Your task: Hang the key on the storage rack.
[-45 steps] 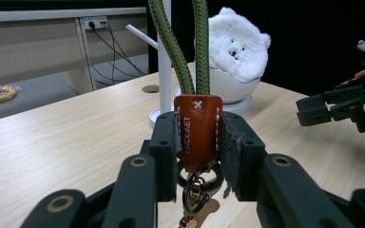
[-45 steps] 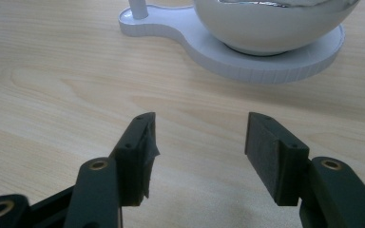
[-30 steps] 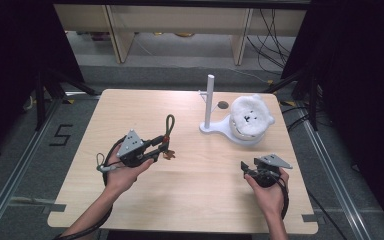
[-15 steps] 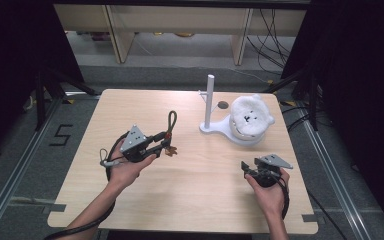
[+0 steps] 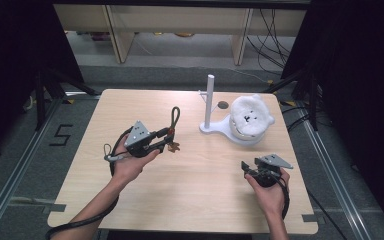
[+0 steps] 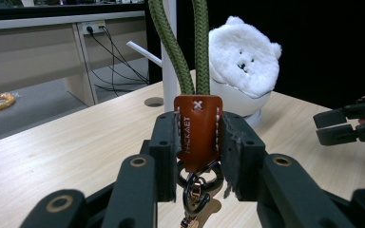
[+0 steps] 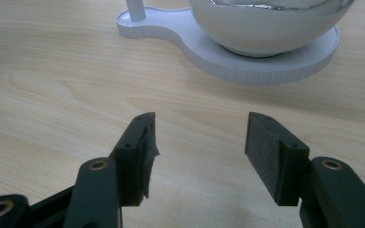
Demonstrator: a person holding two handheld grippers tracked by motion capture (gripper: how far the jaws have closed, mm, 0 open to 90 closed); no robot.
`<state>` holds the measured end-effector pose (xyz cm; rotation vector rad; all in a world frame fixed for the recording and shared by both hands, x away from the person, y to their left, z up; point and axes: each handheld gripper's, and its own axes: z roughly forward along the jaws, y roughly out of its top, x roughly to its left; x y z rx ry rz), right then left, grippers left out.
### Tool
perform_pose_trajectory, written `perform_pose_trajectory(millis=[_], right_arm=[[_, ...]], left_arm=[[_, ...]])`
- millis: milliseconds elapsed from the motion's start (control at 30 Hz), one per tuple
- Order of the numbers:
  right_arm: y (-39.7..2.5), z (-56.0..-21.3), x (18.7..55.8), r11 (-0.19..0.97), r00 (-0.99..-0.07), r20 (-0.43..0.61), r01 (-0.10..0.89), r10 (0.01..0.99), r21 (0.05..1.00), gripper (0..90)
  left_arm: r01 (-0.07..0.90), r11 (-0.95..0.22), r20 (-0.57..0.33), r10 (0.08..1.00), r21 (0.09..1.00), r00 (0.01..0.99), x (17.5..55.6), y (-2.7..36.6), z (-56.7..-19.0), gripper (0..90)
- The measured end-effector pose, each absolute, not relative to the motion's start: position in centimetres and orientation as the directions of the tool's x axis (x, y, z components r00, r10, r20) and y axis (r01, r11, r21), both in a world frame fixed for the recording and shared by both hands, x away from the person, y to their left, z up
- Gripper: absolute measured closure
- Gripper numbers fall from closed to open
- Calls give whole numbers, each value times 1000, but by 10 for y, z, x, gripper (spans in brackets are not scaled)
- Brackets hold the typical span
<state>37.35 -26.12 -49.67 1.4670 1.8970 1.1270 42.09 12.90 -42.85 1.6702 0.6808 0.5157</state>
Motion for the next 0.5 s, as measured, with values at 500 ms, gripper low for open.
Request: perform_pose_trajectory(millis=[500], right_arm=[[-261,-497,373,83,-303,104,547,947,833,448]], left_arm=[[156,-122,-34,674,980,738,428,119,-427,676]])
